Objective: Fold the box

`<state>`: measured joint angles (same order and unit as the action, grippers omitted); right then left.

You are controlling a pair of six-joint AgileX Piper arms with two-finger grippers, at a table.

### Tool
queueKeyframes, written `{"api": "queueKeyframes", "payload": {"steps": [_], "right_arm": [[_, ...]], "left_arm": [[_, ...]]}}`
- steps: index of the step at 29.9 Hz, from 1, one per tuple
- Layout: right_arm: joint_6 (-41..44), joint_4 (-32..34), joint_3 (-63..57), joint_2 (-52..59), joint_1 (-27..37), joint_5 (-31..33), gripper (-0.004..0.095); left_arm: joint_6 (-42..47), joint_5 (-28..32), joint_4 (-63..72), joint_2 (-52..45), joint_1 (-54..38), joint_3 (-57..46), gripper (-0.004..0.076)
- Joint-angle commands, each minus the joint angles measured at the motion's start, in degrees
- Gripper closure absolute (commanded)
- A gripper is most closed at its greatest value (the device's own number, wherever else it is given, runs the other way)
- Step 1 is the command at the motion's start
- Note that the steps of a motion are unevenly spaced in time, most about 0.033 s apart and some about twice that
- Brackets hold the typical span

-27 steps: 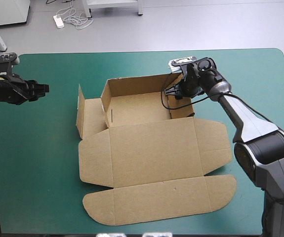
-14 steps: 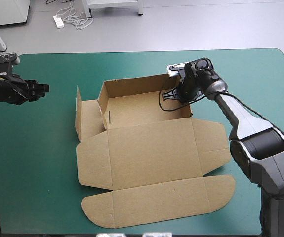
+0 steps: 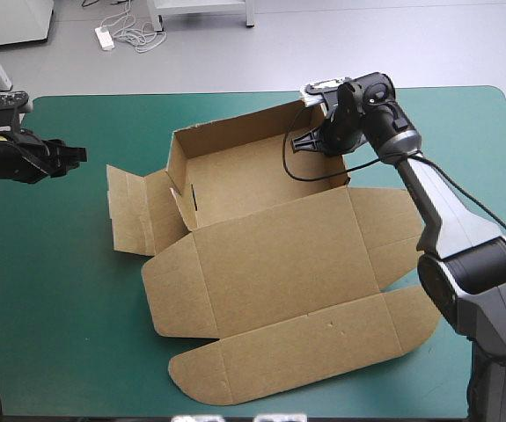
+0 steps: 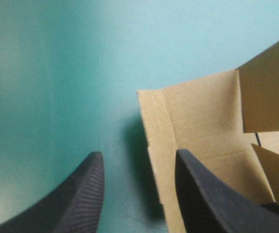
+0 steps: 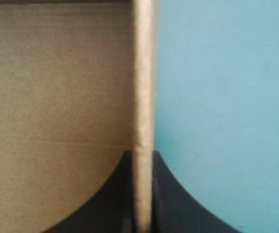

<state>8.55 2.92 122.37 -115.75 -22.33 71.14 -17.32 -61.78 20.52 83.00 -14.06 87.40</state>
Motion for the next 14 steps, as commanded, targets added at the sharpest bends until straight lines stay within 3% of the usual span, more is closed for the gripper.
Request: {"api": "queueKeyframes", "payload": {"steps": [1,9,14], "right_arm": [[-0.5,0.2,2.5,8.0,0.4,0.2,0.0927],[-0.5,3.8,2.5,17.1,0.7,0.2,0.0927],[-0.3,3.7,2.5,22.2,2.3,0.2,0.0927]], "left_arm": [[-0.1,4.5,1.3,-1.9,0.1,1.5,0.0404],[-1.0,6.6,3.0,-0.6,-4.0,1.5,0.0550],[-6.3,6.9,13.4,2.0,-7.8,1.1,0.0680]]}}
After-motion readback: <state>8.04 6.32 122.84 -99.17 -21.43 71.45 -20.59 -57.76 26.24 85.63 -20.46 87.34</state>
